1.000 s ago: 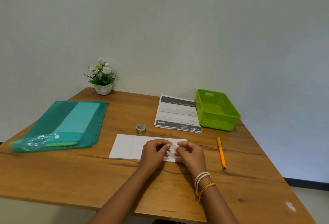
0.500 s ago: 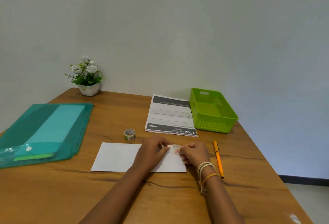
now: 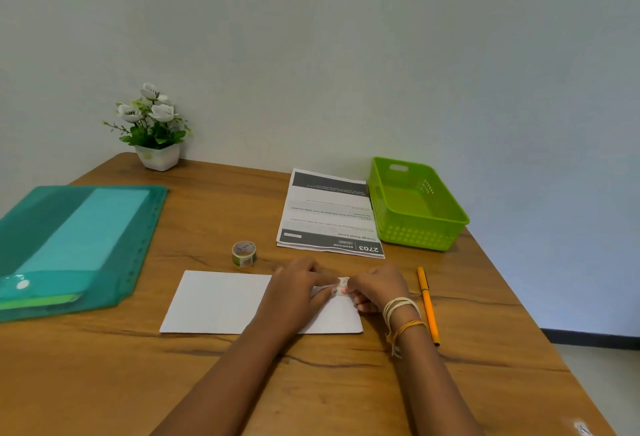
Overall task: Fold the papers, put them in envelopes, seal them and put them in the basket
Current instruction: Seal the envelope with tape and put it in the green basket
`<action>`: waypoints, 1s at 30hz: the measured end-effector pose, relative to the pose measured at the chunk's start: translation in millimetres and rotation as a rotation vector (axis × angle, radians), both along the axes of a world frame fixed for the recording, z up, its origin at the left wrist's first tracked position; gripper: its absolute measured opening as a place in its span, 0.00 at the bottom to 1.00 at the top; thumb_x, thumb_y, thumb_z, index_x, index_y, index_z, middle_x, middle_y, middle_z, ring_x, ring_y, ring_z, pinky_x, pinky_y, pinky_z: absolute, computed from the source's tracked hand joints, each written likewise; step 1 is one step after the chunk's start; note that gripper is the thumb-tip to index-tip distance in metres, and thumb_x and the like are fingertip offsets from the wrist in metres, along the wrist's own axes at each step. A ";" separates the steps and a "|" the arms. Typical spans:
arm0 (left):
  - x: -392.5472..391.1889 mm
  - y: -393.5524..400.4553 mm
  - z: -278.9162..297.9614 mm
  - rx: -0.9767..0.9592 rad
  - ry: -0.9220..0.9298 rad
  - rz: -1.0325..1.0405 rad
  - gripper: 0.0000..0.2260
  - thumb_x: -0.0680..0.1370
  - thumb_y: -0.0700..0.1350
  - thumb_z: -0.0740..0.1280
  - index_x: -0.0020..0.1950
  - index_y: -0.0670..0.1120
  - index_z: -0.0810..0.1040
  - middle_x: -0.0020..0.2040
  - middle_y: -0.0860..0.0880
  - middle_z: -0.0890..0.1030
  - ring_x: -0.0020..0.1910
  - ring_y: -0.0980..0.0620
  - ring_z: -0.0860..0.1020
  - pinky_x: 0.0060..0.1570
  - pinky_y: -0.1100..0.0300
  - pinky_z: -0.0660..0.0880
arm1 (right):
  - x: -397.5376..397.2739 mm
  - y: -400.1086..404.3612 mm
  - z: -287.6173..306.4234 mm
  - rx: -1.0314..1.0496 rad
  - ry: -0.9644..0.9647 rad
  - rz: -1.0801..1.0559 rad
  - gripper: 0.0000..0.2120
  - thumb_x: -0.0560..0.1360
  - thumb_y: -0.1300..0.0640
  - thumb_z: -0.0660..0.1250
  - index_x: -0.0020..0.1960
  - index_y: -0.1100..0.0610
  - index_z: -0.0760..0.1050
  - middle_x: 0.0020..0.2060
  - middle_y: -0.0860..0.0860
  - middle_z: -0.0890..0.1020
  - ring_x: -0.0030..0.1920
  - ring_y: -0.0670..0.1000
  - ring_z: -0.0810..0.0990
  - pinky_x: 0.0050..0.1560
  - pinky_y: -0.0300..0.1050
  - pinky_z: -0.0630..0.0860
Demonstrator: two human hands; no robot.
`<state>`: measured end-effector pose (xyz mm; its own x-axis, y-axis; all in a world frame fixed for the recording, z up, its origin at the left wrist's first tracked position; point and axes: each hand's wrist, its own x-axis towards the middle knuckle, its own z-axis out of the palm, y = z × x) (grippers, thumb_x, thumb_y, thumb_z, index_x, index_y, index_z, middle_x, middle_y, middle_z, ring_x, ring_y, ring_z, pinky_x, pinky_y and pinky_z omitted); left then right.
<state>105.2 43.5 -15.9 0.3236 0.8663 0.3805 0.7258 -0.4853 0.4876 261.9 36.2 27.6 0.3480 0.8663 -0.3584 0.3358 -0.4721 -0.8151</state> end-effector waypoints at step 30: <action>10.7 -9.4 -0.2 0.019 0.220 0.165 0.21 0.76 0.66 0.57 0.63 0.61 0.77 0.54 0.55 0.74 0.55 0.55 0.69 0.51 0.58 0.67 | -7.4 -47.7 -51.7 0.497 -1.020 0.291 0.23 0.73 0.51 0.51 0.63 0.47 0.76 0.52 0.48 0.77 0.49 0.52 0.74 0.44 0.47 0.75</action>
<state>115.9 34.1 -16.1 0.2555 0.9075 0.3334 0.8831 -0.3595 0.3015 254.5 -11.5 -24.1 0.0441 0.9270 0.3725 0.9837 0.0249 -0.1783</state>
